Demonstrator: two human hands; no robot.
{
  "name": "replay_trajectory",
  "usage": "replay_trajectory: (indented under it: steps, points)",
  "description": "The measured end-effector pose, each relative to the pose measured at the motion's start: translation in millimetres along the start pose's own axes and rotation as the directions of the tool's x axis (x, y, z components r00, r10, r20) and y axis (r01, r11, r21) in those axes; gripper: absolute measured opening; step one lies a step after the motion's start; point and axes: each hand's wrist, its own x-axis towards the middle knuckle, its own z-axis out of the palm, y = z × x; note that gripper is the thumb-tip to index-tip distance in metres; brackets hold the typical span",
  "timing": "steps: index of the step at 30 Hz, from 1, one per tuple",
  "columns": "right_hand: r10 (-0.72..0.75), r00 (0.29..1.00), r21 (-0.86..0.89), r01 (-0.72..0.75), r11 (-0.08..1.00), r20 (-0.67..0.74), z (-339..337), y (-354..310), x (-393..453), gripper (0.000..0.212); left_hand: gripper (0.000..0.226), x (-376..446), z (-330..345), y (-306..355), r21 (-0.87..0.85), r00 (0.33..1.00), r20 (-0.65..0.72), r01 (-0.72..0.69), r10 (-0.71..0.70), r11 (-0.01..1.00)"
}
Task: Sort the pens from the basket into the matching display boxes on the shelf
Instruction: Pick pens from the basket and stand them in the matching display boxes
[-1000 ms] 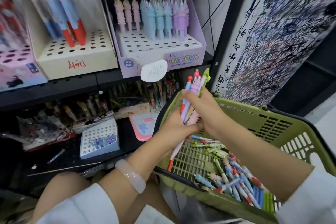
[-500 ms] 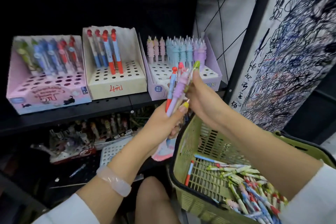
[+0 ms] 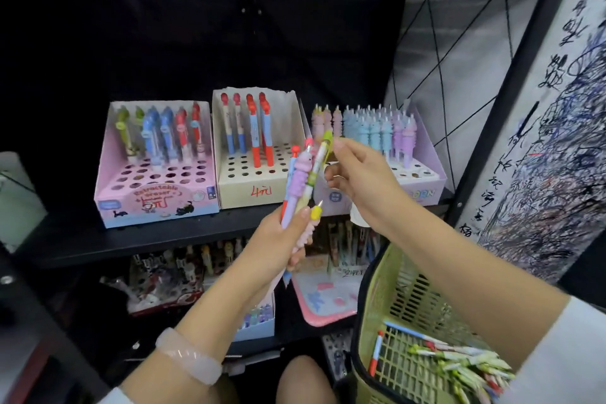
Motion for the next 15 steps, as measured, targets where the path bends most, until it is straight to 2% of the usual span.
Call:
replay_trajectory:
  steps: [5,8,11,15]
  points:
    - [-0.006,0.992,0.062,-0.001,0.998,0.124,23.7,3.8,18.4,0.027,0.025,-1.2,-31.5,1.9,-0.073,0.998,-0.048,0.047,-0.051,0.996]
    - [-0.029,0.977,0.072,0.014,0.997,0.21,40.5,4.3,28.5,0.023,0.025,-3.7,-50.8,2.2,-0.12,0.997,-0.059,0.035,-0.043,0.992]
    - [-0.054,0.988,0.087,0.042,0.995,0.144,55.9,-0.9,41.8,0.017,0.026,-7.5,-70.8,3.2,-0.148,0.996,-0.087,0.016,-0.029,0.989]
    - [-0.116,0.993,0.028,0.115,0.993,0.011,80.1,-14.4,65.2,0.014,0.032,-13.7,-98.4,5.2,-0.166,0.975,-0.221,-0.035,-0.002,0.986]
